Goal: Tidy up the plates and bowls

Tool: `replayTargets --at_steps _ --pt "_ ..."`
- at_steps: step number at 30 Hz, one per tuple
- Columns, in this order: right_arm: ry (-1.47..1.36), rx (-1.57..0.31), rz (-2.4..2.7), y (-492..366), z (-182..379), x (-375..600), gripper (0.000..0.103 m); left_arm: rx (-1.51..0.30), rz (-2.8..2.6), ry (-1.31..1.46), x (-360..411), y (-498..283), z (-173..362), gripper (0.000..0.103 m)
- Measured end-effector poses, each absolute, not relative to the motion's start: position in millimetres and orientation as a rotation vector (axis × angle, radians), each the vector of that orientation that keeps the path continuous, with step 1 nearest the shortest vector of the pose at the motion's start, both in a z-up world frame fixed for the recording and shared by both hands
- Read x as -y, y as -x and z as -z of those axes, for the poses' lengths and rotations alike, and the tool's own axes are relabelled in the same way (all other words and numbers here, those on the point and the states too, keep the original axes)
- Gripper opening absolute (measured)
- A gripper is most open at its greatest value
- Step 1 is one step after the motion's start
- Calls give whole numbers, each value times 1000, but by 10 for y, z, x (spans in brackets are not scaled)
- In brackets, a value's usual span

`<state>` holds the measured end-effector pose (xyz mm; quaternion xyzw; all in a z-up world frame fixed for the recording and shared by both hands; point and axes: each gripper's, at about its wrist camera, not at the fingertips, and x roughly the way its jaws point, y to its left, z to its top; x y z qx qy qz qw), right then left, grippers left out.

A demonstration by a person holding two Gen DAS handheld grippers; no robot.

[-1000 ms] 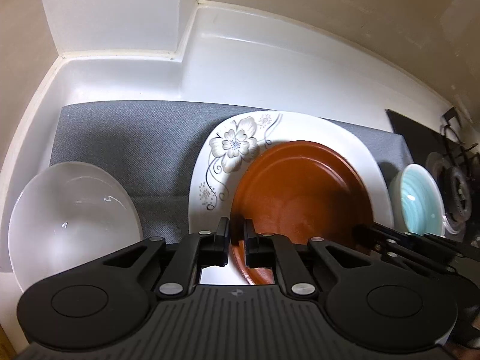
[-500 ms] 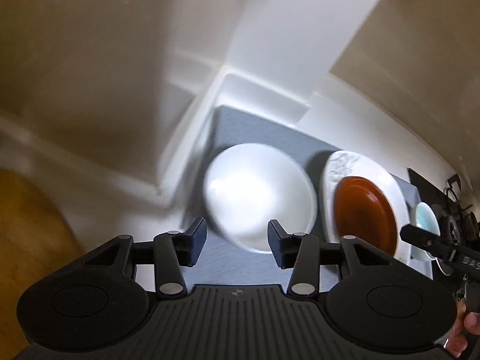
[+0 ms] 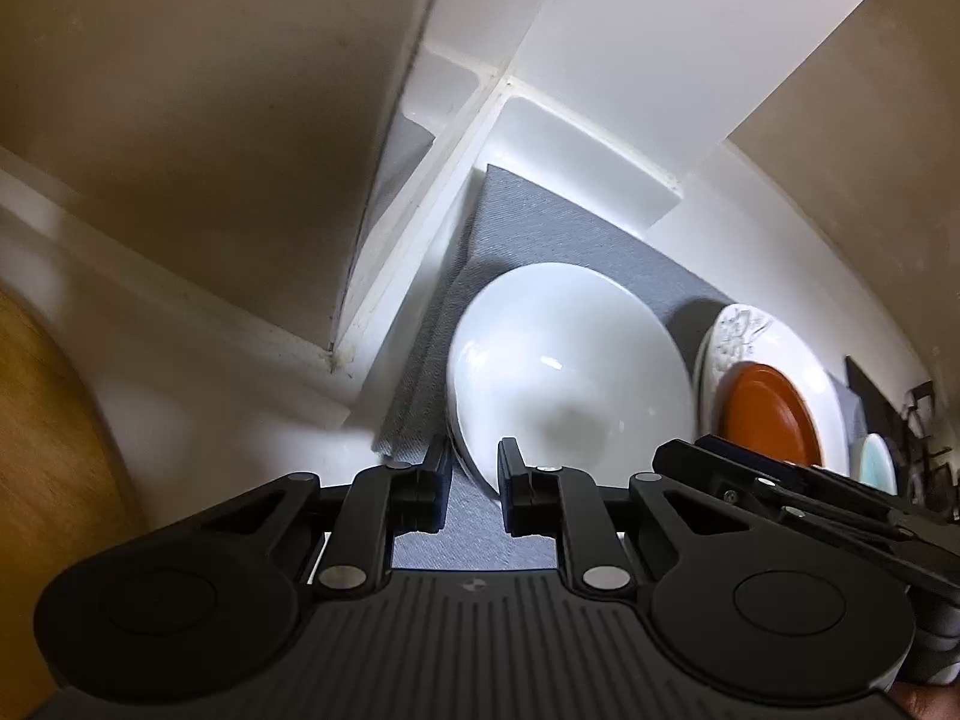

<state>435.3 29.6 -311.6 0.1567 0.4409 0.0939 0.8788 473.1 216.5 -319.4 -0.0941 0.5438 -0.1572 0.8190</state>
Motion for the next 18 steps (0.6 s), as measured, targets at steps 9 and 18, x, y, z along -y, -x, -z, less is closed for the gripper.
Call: replayTargets --at_steps 9,18 --pt "-348 -977 -210 -4379 3167 -363 15 -1197 333 126 -2071 -4679 3214 18" --pt "-321 -1025 -236 -4077 3146 -428 17 -1219 376 86 -2104 -4424 3237 18"
